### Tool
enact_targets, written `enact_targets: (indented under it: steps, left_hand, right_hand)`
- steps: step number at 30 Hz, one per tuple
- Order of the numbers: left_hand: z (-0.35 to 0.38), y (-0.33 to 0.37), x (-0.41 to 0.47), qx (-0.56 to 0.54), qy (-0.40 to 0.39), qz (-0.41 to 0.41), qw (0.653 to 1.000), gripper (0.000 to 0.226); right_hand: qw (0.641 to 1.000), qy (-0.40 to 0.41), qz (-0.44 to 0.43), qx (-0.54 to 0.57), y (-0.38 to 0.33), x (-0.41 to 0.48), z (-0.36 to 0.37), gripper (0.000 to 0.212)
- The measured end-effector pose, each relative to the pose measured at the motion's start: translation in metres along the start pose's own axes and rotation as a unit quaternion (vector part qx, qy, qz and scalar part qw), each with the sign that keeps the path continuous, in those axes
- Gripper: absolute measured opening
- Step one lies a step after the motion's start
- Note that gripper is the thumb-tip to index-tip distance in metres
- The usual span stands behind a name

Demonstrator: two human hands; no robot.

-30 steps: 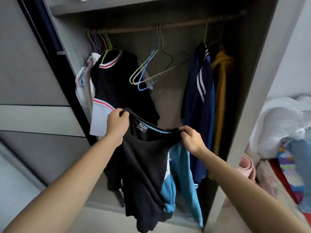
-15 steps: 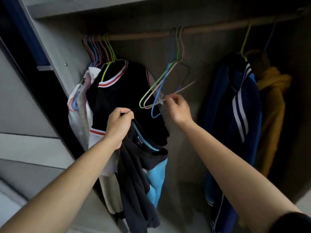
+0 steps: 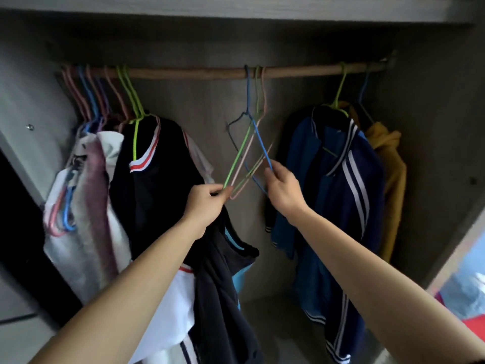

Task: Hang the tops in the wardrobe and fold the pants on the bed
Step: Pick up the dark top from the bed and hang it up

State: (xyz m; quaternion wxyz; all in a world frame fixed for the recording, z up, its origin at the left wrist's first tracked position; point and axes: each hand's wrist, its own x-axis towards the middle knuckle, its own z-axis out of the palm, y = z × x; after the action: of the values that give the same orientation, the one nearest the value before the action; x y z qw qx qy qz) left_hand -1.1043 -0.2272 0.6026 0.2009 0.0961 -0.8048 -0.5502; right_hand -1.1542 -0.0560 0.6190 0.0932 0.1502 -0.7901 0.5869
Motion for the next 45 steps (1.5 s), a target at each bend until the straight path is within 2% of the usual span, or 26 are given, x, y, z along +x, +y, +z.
enact_targets:
  steps: [3, 6, 9, 14, 18, 21, 26, 29, 33, 36, 40, 42, 45]
  left_hand:
    - [-0.008, -0.01, 0.005, -0.022, -0.017, 0.0, 1.0, 0.025]
    - [-0.014, -0.011, 0.005, -0.042, -0.035, 0.008, 0.998, 0.023]
    - [-0.012, -0.008, 0.005, -0.042, -0.048, 0.028, 0.998, 0.016]
    - [0.003, -0.005, 0.0, -0.044, -0.061, 0.04, 0.996, 0.023]
    - [0.01, 0.0, -0.008, -0.047, -0.079, 0.02, 0.996, 0.04]
    - [0.008, 0.0, -0.011, -0.075, -0.076, -0.013, 0.994, 0.049]
    - [0.006, -0.01, -0.012, -0.076, -0.09, 0.021, 0.993, 0.04]
    - [0.007, -0.012, -0.012, -0.075, -0.101, 0.018, 0.992, 0.037]
    - [0.002, -0.018, -0.01, -0.067, -0.09, 0.027, 0.993, 0.032]
    - [-0.002, -0.019, -0.008, -0.054, -0.08, 0.027, 0.995, 0.036]
    - [0.002, -0.018, -0.01, -0.055, -0.085, 0.028, 0.994, 0.035]
    - [0.005, -0.018, -0.011, -0.054, -0.089, 0.026, 0.994, 0.033]
    - [0.008, -0.02, -0.011, -0.048, -0.086, 0.018, 0.995, 0.034]
  right_hand:
    - [0.998, 0.066, -0.013, -0.012, -0.003, -0.007, -0.012, 0.033]
    - [0.996, 0.08, -0.005, 0.028, -0.009, -0.007, -0.015, 0.033]
    - [0.996, 0.056, 0.014, 0.066, -0.012, -0.005, -0.009, 0.035]
    - [0.987, 0.027, 0.052, 0.148, -0.018, -0.007, -0.01, 0.033]
    - [0.976, -0.027, 0.082, 0.202, -0.024, -0.011, -0.014, 0.037]
    - [0.983, -0.071, 0.061, 0.155, -0.02, -0.01, -0.015, 0.038]
    - [0.99, -0.048, 0.093, 0.097, -0.012, 0.015, -0.007, 0.024]
    - [0.992, -0.075, 0.096, 0.021, -0.016, 0.027, 0.003, 0.034]
    - [0.998, -0.011, 0.046, -0.043, -0.016, 0.035, 0.018, 0.035]
    - [0.996, 0.027, 0.063, 0.049, -0.015, 0.033, 0.021, 0.028]
    - [0.955, 0.02, 0.165, 0.246, -0.019, 0.034, 0.009, 0.019]
    - [0.948, -0.002, 0.169, 0.269, -0.019, 0.037, 0.0, 0.016]
    - [0.951, -0.081, 0.162, 0.25, -0.018, 0.038, -0.01, 0.017]
